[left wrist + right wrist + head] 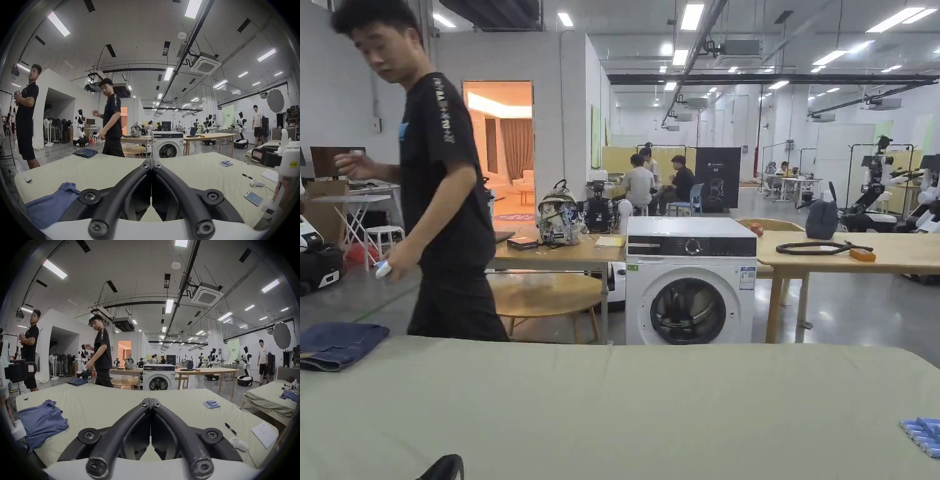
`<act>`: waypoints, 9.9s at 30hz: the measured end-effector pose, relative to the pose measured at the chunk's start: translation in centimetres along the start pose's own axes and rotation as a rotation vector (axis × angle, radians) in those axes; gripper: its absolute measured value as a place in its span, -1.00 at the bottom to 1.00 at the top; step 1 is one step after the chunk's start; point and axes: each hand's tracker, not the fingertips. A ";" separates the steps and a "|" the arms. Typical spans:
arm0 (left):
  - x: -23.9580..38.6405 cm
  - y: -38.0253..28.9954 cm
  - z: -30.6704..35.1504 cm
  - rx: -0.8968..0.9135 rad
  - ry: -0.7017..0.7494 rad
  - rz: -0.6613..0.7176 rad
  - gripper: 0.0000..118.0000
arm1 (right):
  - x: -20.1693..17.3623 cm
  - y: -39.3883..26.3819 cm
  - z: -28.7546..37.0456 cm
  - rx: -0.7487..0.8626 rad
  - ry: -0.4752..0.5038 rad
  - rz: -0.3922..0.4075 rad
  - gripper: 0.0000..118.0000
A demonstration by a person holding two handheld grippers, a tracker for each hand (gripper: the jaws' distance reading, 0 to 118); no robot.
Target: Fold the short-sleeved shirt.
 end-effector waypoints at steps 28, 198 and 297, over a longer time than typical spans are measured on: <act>-0.6 -0.1 0.2 -0.015 0.008 0.015 -1.00 | -0.5 0.5 0.2 0.004 0.009 0.004 -1.00; -11.9 -0.4 -14.9 -0.468 -0.247 0.215 -1.00 | 10.4 -9.1 2.9 -0.474 -0.013 -0.414 -0.99; -5.3 -2.5 3.7 -0.302 -0.119 0.133 -1.00 | 3.1 -4.8 2.6 -0.304 0.062 -0.052 -1.00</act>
